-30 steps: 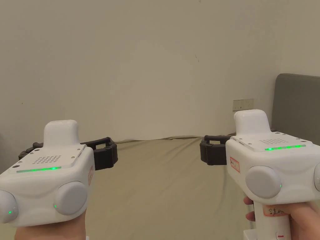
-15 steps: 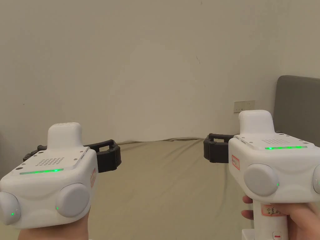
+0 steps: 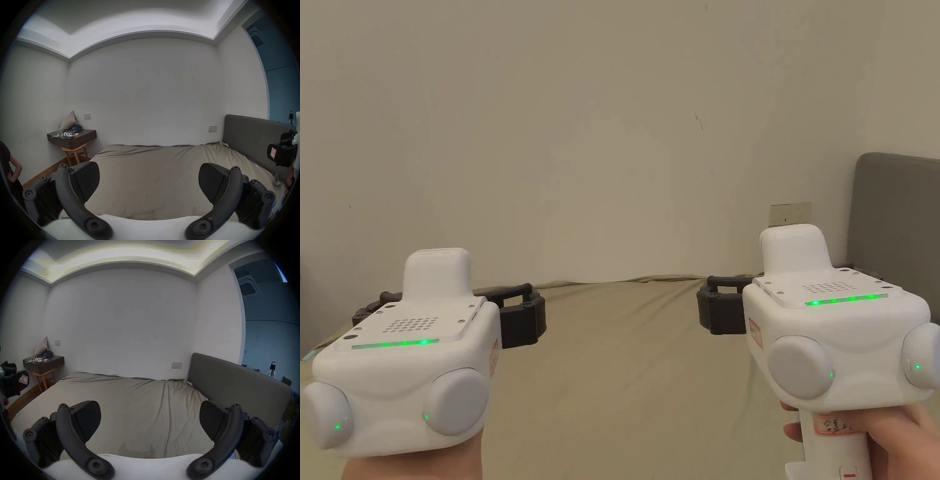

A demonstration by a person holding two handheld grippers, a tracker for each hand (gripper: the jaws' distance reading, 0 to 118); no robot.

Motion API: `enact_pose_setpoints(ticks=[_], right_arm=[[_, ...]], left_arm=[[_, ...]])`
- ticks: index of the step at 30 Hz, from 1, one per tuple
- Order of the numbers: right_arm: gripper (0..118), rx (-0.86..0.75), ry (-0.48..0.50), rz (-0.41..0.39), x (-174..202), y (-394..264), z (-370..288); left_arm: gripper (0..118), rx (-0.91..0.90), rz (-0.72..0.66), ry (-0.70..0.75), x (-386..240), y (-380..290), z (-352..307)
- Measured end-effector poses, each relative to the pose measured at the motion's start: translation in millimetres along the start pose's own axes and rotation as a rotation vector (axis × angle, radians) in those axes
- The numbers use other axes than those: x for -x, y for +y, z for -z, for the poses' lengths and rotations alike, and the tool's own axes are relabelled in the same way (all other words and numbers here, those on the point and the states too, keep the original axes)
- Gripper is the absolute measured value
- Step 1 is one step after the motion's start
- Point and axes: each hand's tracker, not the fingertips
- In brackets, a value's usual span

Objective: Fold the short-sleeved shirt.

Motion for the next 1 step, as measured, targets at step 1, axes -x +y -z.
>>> enact_pose_setpoints(ticks=[1], right_arm=[[118,0.002,0.001,0.001,-0.1,0.8,0.0]], left_arm=[[118,0.000,0.006,0.000,-0.3,-0.5,0.9]])
